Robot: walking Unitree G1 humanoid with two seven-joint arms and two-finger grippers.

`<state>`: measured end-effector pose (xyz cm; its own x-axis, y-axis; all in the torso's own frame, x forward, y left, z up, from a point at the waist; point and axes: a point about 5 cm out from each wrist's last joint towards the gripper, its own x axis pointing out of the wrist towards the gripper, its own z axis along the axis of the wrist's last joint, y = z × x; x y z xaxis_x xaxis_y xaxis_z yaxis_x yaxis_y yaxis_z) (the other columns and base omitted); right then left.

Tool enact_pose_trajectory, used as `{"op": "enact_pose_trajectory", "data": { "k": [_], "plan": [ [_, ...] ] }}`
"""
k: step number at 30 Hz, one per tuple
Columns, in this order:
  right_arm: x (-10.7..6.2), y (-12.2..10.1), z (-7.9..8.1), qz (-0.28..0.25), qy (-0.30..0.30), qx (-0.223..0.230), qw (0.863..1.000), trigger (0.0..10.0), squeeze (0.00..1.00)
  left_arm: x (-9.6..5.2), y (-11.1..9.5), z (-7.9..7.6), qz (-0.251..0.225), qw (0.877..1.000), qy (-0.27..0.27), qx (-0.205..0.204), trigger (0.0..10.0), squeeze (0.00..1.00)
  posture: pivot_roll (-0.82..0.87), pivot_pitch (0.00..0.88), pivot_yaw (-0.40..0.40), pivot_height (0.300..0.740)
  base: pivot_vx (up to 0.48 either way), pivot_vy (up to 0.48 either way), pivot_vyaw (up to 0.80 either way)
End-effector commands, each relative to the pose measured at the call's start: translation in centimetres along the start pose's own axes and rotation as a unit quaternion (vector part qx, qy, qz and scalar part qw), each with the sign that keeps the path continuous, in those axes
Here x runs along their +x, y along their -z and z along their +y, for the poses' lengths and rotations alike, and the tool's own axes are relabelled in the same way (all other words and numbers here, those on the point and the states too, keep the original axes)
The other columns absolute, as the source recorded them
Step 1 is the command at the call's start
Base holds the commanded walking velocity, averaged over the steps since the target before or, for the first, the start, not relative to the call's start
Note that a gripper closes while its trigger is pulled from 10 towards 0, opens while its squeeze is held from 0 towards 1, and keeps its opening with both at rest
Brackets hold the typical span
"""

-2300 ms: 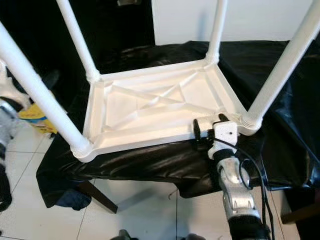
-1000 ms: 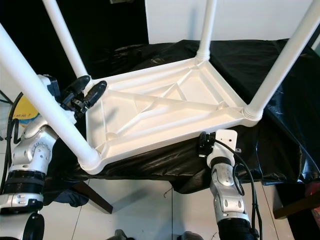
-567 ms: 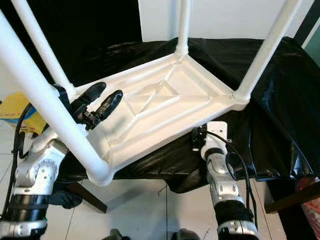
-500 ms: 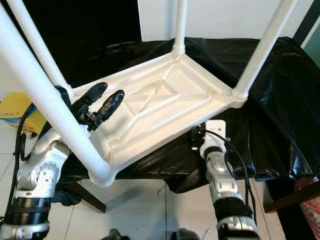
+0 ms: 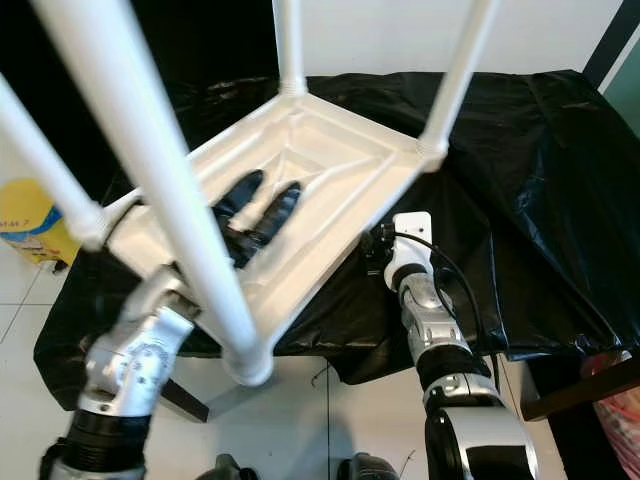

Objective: Building children table

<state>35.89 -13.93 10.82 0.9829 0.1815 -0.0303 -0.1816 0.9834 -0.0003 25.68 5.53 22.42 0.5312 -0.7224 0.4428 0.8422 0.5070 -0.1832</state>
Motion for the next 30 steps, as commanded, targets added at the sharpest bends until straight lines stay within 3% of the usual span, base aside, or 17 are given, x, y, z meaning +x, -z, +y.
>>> {"op": "enact_pose_trajectory", "data": {
  "k": [1, 5, 9, 12, 13, 15, 20, 22, 26, 30],
  "plan": [
    [0.6, -0.3, 2.7, -0.008, -0.065, -0.002, 0.998, 10.0, 0.00, 0.9, 0.6, -1.5, 0.008, 1.000, 0.022, -0.014, 10.0, 0.00, -0.03, 0.100, 0.016, 0.740, 0.000, 0.000, 0.00],
    [1.0, -0.3, 3.6, -0.006, -0.077, 0.001, 0.997, 10.0, 0.00, 1.9, 1.3, -3.0, 0.009, 0.999, 0.041, -0.035, 10.0, 0.00, -0.04, 0.105, 0.028, 0.740, 0.000, 0.000, 0.00],
    [1.3, -0.6, 3.0, -0.009, -0.039, -0.001, 0.999, 10.0, 0.00, 2.0, 1.8, -3.2, 0.028, 0.998, 0.046, -0.020, 10.0, 0.00, -0.04, 0.104, 0.035, 0.740, 0.000, 0.000, 0.00],
    [1.0, -0.2, 0.9, -0.008, 0.005, -0.019, 1.000, 10.0, 0.00, 1.5, 1.5, -2.1, 0.039, 0.999, 0.033, 0.000, 10.0, 0.00, -0.04, 0.107, 0.037, 0.740, 0.000, 0.000, 0.00],
    [1.0, -0.2, 0.9, -0.008, 0.005, -0.019, 1.000, 10.0, 0.00, 1.5, 1.5, -2.1, 0.039, 0.999, 0.033, 0.000, 10.0, 0.00, -0.04, 0.107, 0.037, 0.740, 0.000, 0.000, 0.00],
    [0.3, -0.1, -1.2, -0.016, 0.042, -0.024, 0.999, 10.0, 0.00, 0.7, 1.1, -0.6, 0.055, 0.998, 0.023, 0.034, 10.0, 0.00, -0.04, 0.109, 0.039, 0.740, 0.000, 0.000, 0.00],
    [-0.5, -0.2, -3.2, -0.034, 0.072, -0.027, 0.996, 10.0, 0.00, -0.3, 0.4, 1.2, 0.072, 0.995, 0.008, 0.073, 10.0, 0.00, -0.05, 0.110, 0.041, 0.740, 0.000, 0.000, 0.00],
    [-1.2, -0.7, -4.5, -0.061, 0.085, -0.039, 0.994, 10.0, 0.00, -1.2, -0.3, 2.6, 0.090, 0.990, 0.002, 0.106, 10.0, 0.00, -0.05, 0.109, 0.045, 0.740, 0.000, 0.000, 0.00],
    [-1.6, -1.1, -5.0, -0.077, 0.082, -0.045, 0.993, 10.0, 0.00, -1.8, -0.7, 3.3, 0.102, 0.986, 0.003, 0.128, 10.0, 0.00, -0.06, 0.109, 0.045, 0.740, 0.000, 0.000, 0.00],
    [-2.7, -1.9, -5.6, -0.114, 0.058, -0.058, 0.990, 10.0, 0.00, -3.5, -1.1, 4.8, 0.144, 0.976, 0.010, 0.162, 10.0, 0.00, -0.06, 0.107, 0.039, 0.740, 0.000, 0.000, 0.00]
  ]
}}
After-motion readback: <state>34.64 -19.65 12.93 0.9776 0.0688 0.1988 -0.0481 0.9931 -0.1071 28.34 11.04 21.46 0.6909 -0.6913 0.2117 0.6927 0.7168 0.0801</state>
